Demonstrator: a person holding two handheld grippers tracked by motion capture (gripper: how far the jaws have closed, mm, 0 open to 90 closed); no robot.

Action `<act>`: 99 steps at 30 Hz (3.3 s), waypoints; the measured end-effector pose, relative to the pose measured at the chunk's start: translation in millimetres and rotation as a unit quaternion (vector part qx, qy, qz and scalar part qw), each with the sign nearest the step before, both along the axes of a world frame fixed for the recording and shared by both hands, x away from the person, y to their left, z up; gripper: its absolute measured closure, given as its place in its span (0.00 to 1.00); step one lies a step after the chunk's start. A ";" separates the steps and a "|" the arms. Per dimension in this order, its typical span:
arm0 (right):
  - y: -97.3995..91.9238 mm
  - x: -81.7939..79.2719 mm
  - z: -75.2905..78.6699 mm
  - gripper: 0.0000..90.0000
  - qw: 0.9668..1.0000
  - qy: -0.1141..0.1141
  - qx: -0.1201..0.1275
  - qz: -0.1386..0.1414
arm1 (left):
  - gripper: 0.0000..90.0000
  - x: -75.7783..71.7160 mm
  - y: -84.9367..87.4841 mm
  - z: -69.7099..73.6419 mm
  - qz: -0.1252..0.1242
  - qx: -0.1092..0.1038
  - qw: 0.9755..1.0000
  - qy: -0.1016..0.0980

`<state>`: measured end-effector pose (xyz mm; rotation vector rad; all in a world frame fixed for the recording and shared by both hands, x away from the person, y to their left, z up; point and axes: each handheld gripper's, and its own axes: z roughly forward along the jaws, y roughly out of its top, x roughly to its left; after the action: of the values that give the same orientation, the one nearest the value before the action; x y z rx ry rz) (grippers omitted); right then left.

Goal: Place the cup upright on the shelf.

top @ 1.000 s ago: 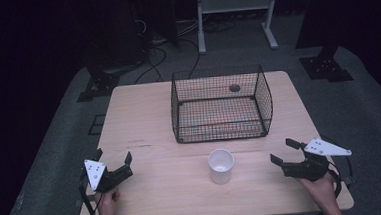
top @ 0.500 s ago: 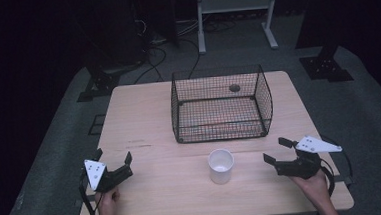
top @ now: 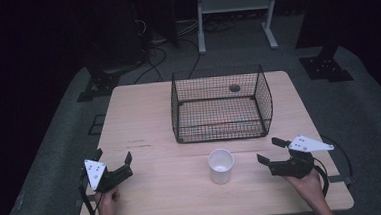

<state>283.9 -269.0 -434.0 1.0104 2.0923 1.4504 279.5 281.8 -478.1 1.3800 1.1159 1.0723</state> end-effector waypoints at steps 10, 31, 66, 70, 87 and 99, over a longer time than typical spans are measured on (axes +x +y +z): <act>10.2 1.4 0.4 0.16 1.000 0.002 -0.002 0.013 | 0.00 0.0 -0.1 0.0 0.000 0.000 1.000 0.000; 28.2 2.4 3.3 0.16 0.999 0.002 -0.011 0.043 | 0.00 0.0 0.2 0.0 0.000 0.000 1.000 0.000; 54.0 -15.7 0.6 0.15 0.994 0.011 -0.015 0.107 | 0.00 -0.1 0.2 0.0 0.001 -0.001 1.000 0.000; 58.4 -17.6 0.5 0.14 0.993 0.012 -0.017 0.114 | 0.00 0.0 0.2 0.0 0.000 0.000 1.000 0.000; 82.9 -18.7 -3.6 0.04 0.991 0.027 -0.041 0.123 | 0.00 -0.1 0.5 0.0 0.000 -0.001 1.000 0.000; 103.3 -11.3 -6.4 0.03 0.989 0.036 -0.051 0.134 | 0.00 -0.2 0.6 0.0 0.000 -0.002 1.000 0.000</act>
<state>272.6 -165.7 -440.3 0.7754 2.4027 1.4285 279.4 282.4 -478.1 1.3769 1.1182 1.0699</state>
